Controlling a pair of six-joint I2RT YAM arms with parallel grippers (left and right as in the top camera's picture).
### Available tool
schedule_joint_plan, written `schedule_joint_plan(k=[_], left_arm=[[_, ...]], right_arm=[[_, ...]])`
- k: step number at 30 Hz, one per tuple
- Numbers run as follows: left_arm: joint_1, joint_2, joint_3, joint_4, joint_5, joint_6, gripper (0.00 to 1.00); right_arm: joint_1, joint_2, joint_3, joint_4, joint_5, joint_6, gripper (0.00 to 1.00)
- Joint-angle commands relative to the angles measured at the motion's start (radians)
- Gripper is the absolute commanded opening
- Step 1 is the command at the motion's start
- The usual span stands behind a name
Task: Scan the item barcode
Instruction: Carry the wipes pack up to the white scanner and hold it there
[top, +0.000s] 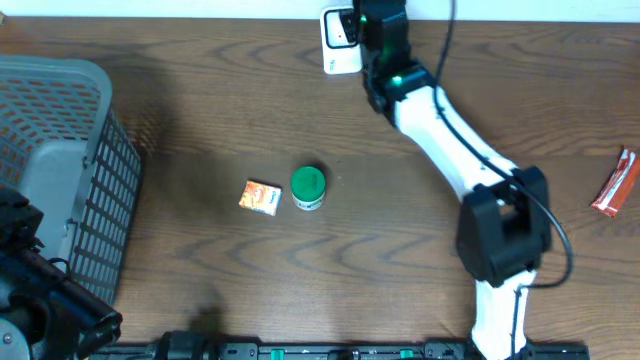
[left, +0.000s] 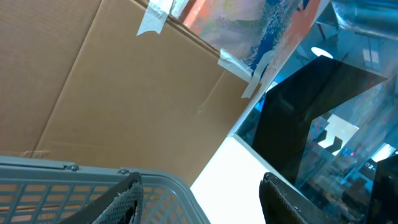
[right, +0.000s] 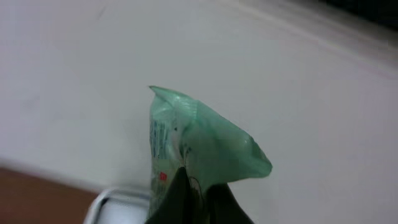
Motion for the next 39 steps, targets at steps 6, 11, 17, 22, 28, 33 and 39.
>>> schedule_joint_plan(k=[6, 11, 17, 22, 28, 33, 39], left_arm=[[-0.002, -0.002, -0.002, 0.003, -0.003, -0.004, 0.61], [-0.002, -0.002, -0.002, 0.004, -0.003, -0.004, 0.61], [-0.002, -0.002, -0.002, 0.004, -0.003, -0.004, 0.61], [-0.002, -0.002, -0.002, 0.004, -0.003, -0.004, 0.61], [-0.002, -0.002, -0.002, 0.004, -0.003, -0.004, 0.61], [-0.002, -0.002, -0.002, 0.004, -0.003, -0.004, 0.61], [-0.002, -0.002, -0.002, 0.004, -0.003, -0.004, 0.61]], right_arm=[[0.032, 0.195, 0.050, 0.317, 0.250, -0.418, 0.01], [0.061, 0.262, 0.050, 0.379, 0.249, -0.492, 0.01], [0.082, 0.302, 0.050, 0.410, 0.194, -0.491, 0.01], [0.081, 0.307, 0.050, 0.410, 0.158, -0.508, 0.01], [0.079, 0.317, 0.050, 0.412, 0.072, -0.558, 0.02], [0.069, 0.355, 0.050, 0.455, 0.040, -0.597, 0.02], [0.068, 0.450, 0.051, 0.645, 0.024, -0.785, 0.02]])
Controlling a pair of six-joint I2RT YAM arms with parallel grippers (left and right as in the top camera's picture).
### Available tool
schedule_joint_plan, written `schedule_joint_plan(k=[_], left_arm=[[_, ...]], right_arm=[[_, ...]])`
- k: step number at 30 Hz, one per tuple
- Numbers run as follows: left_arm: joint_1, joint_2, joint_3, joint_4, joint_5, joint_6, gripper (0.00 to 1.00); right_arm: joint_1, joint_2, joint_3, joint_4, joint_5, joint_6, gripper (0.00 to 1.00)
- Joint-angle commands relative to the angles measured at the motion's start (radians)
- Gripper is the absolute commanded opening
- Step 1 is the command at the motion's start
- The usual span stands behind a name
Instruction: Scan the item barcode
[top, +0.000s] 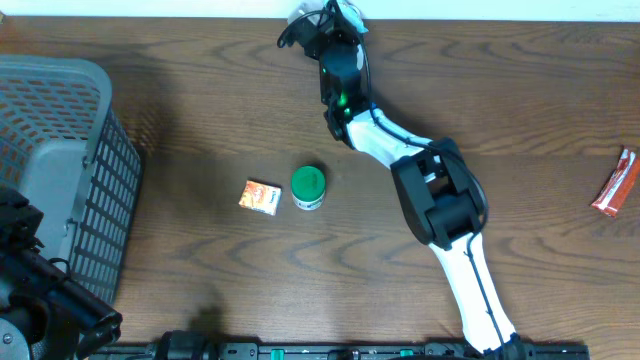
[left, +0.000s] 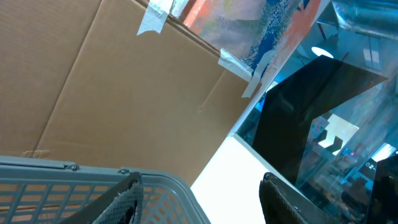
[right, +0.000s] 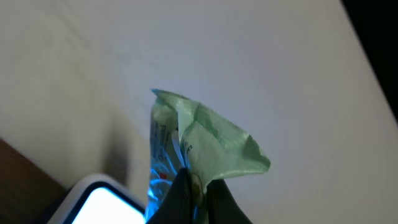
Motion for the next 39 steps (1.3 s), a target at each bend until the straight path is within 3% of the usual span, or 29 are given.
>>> schedule_joint_plan(k=[1, 11, 15, 25, 32, 34, 35, 36, 38, 39], left_arm=[[-0.002, -0.002, -0.002, 0.003, -0.003, -0.004, 0.61], [-0.002, -0.002, -0.002, 0.003, -0.003, -0.004, 0.61], [-0.002, -0.002, -0.002, 0.003, -0.003, -0.004, 0.61], [-0.002, -0.002, -0.002, 0.003, -0.003, -0.004, 0.61], [-0.002, -0.002, -0.002, 0.003, -0.003, -0.004, 0.61], [-0.002, -0.002, -0.002, 0.003, -0.003, -0.004, 0.61], [-0.002, -0.002, -0.002, 0.003, -0.003, -0.004, 0.61], [-0.002, -0.002, -0.002, 0.003, -0.003, -0.004, 0.61], [-0.002, -0.002, -0.002, 0.003, -0.003, -0.004, 0.61], [-0.002, -0.002, -0.002, 0.003, -0.003, -0.004, 0.61]], right_arm=[[-0.010, 0.095, 0.017, 0.102, -0.053, -0.191, 0.02], [-0.024, 0.115, 0.017, 0.060, -0.062, -0.157, 0.01], [-0.023, 0.051, 0.016, 0.034, 0.022, -0.156, 0.01], [-0.105, -0.253, 0.016, -0.610, 0.296, -0.056, 0.01], [-0.229, -0.299, 0.016, -0.960, 0.542, 0.059, 0.01], [-0.263, -0.299, 0.016, -1.085, 0.524, 0.184, 0.01], [-0.271, -0.299, 0.016, -1.139, 0.498, 0.253, 0.12], [-0.275, -0.303, 0.016, -1.208, 0.445, 0.364, 0.32], [-0.277, -0.303, 0.016, -1.313, 0.321, 0.540, 0.60], [-0.277, -0.303, 0.016, -1.374, 0.222, 0.631, 0.80]])
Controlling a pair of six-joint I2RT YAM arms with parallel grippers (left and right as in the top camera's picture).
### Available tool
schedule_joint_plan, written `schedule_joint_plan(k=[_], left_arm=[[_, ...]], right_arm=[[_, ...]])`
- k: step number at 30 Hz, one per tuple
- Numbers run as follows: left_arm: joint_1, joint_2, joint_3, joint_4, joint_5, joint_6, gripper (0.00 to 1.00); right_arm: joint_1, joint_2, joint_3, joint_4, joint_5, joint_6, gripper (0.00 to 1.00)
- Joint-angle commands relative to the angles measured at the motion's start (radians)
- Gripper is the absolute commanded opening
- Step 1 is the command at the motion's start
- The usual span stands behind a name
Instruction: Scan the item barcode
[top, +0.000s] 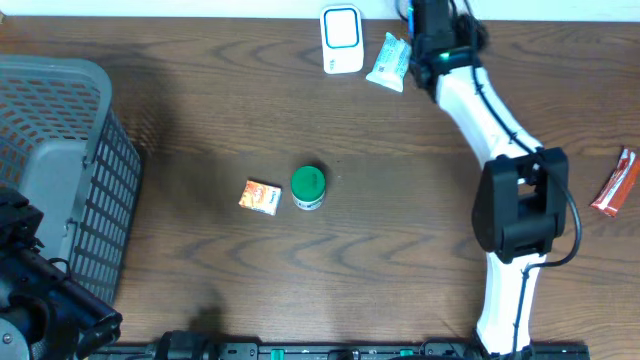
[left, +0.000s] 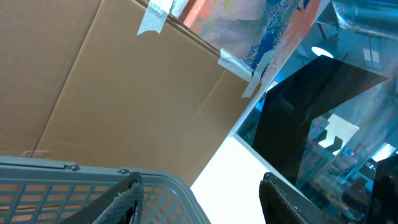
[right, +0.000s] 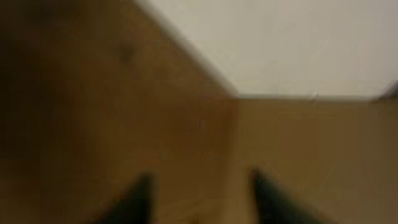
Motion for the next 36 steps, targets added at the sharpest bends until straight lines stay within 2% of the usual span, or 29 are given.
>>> schedule_joint_plan(k=[1, 6, 9, 12, 23, 36], left_arm=[[-0.002, -0.002, -0.002, 0.003, -0.003, -0.004, 0.61], [-0.002, -0.002, -0.002, 0.003, -0.003, -0.004, 0.61], [-0.002, -0.002, -0.002, 0.003, -0.003, -0.004, 0.61], [-0.002, -0.002, -0.002, 0.003, -0.003, -0.004, 0.61], [-0.002, -0.002, -0.002, 0.003, -0.003, -0.004, 0.61], [-0.002, -0.002, -0.002, 0.003, -0.003, -0.004, 0.61]], right_arm=[[0.023, 0.003, -0.002, -0.108, -0.278, 0.423, 0.97], [0.016, 0.005, -0.002, -0.130, -0.613, 0.851, 0.99], [0.017, 0.025, -0.002, -0.085, -0.638, 1.037, 0.99], [0.013, 0.058, -0.002, -0.032, -0.621, 1.128, 0.99], [0.022, 0.224, -0.002, 0.242, -0.618, 1.352, 0.99], [0.023, 0.286, -0.002, 0.423, -0.614, 1.373, 0.99]])
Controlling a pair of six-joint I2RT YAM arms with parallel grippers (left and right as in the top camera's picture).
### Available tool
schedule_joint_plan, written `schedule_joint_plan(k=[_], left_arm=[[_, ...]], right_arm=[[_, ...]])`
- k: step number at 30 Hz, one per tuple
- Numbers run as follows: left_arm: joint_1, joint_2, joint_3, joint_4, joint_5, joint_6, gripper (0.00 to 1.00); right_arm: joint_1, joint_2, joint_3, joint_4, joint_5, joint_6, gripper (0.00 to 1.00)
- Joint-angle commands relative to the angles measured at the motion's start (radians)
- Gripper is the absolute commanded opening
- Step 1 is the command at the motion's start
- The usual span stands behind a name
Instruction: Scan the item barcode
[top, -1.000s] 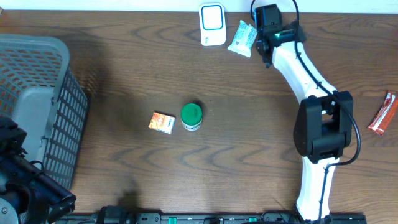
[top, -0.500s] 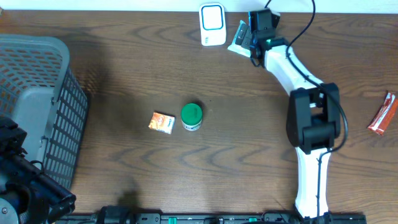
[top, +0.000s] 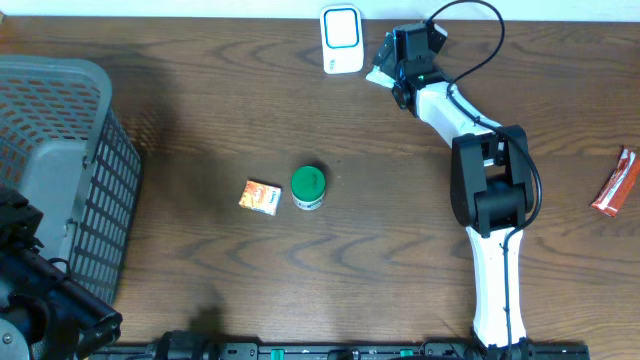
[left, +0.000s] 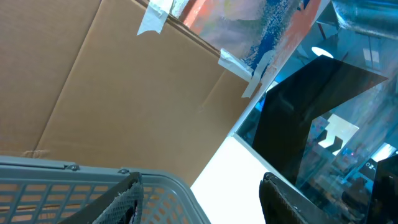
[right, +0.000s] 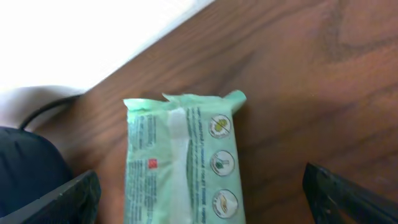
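A pale green packet (right: 180, 158) lies flat on the brown table, its printed back seam up. My right gripper (right: 205, 200) hangs over it, open, with one dark finger on each side and neither touching. In the overhead view that gripper (top: 396, 60) covers most of the packet (top: 379, 73), just right of the white scanner (top: 341, 38) at the table's far edge. My left gripper (left: 202, 199) stands open over the grey basket (left: 56, 186), holding nothing.
The grey basket (top: 50, 160) fills the left side. A small orange box (top: 261, 196) and a green-lidded jar (top: 308, 187) sit mid-table. A red packet (top: 614, 182) lies at the right edge. A black cable (right: 43, 112) runs beside the green packet.
My right gripper was open, just right of the packet on the table. Now it hangs directly over the packet, still open. The packet, the scanner and the left arm have not moved.
My right gripper was shut on the green packet, holding it up by the scanner. Then it held the packet over the lit scanner. After that the packet lay on the table right of the scanner, released, and now the open gripper hangs over it.
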Motion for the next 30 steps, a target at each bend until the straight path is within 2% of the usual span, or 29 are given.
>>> schedule_joint_plan(k=[1, 7, 12, 14, 17, 22, 26, 28, 30], left_arm=[[-0.002, -0.002, -0.002, 0.003, -0.003, -0.004, 0.61], [-0.002, -0.002, -0.002, 0.003, -0.003, -0.004, 0.61], [-0.002, -0.002, -0.002, 0.003, -0.003, -0.004, 0.61], [-0.002, -0.002, -0.002, 0.003, -0.003, -0.004, 0.61], [-0.002, -0.002, -0.002, 0.003, -0.003, -0.004, 0.61], [-0.002, -0.002, -0.002, 0.003, -0.003, -0.004, 0.61], [-0.002, -0.002, -0.002, 0.003, -0.003, -0.004, 0.61], [-0.002, -0.002, -0.002, 0.003, -0.003, -0.004, 0.61], [-0.002, -0.002, -0.002, 0.003, -0.003, -0.004, 0.61]], right_arm=[[0.008, 0.050, 0.001, 0.033, 0.000, 0.014, 0.99], [0.020, 0.118, 0.002, 0.082, 0.002, -0.045, 0.99], [0.025, 0.164, 0.002, 0.054, 0.016, -0.123, 0.99], [0.025, 0.167, 0.002, 0.016, 0.032, -0.149, 0.93], [0.023, 0.167, 0.005, -0.021, 0.039, -0.232, 0.65], [0.006, 0.162, 0.060, -0.198, 0.040, -0.278, 0.30], [-0.011, 0.128, 0.131, -0.367, 0.042, -0.303, 0.20], [-0.021, 0.092, 0.169, -0.465, 0.055, -0.320, 0.18], [-0.034, 0.045, 0.199, -0.576, 0.101, -0.319, 0.21]])
